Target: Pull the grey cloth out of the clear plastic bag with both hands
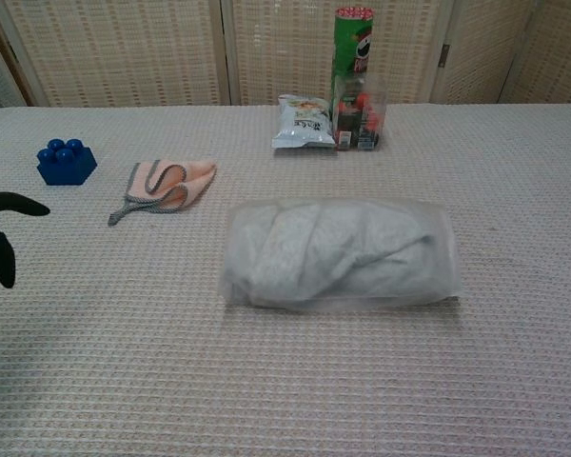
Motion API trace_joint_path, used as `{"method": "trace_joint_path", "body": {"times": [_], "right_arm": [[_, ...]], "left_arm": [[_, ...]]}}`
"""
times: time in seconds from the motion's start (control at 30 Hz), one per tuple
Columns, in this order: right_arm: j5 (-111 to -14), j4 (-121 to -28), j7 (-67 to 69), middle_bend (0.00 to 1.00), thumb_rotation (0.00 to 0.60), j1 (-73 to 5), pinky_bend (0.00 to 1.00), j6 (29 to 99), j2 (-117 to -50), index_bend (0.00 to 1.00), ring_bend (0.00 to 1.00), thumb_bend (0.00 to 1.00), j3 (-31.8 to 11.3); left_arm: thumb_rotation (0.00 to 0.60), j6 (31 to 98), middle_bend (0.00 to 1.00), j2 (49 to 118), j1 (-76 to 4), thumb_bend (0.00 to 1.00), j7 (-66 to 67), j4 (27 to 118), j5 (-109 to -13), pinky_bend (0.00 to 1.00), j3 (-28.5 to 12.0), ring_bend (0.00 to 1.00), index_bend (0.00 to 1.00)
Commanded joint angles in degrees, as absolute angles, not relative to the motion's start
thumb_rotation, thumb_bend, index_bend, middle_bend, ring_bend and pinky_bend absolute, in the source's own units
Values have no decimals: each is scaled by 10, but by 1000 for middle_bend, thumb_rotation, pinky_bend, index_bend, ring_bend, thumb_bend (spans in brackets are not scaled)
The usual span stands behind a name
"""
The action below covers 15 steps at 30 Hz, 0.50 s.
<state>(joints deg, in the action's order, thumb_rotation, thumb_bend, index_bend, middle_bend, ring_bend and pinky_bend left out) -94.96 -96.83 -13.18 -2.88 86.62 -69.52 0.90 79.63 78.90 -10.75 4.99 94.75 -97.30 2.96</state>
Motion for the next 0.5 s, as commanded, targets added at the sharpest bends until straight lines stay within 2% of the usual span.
{"method": "trace_joint_path", "body": {"times": [0.03, 0.1, 0.27, 0.37, 0.5], "right_arm": [[-951, -968, -138, 0, 600, -33, 0, 859, -701, 0, 0, 103, 10], [-951, -966, -146, 0, 600, -35, 0, 854, -705, 0, 0, 102, 10], [-942, -964, -152, 0, 600, -37, 0, 849, -710, 0, 0, 102, 6], [-942, -964, -149, 0, 600, -36, 0, 854, -709, 0, 0, 102, 5], [-938, -964, -144, 0, 600, -37, 0, 850, -706, 0, 0, 102, 4]], "left_arm": [[600, 792, 999, 852, -128, 172, 44, 925, -979, 986, 9, 964, 360], [600, 783, 1000, 881, -136, 181, 53, 910, -972, 1000, 1, 1000, 407], [600, 751, 1000, 939, -158, 215, 90, 883, -942, 1000, -21, 1000, 458], [600, 750, 1000, 978, -169, 268, 113, 856, -939, 1000, -30, 1000, 523], [600, 750, 1000, 1028, -182, 299, 135, 809, -941, 1000, -36, 1000, 515]]}}
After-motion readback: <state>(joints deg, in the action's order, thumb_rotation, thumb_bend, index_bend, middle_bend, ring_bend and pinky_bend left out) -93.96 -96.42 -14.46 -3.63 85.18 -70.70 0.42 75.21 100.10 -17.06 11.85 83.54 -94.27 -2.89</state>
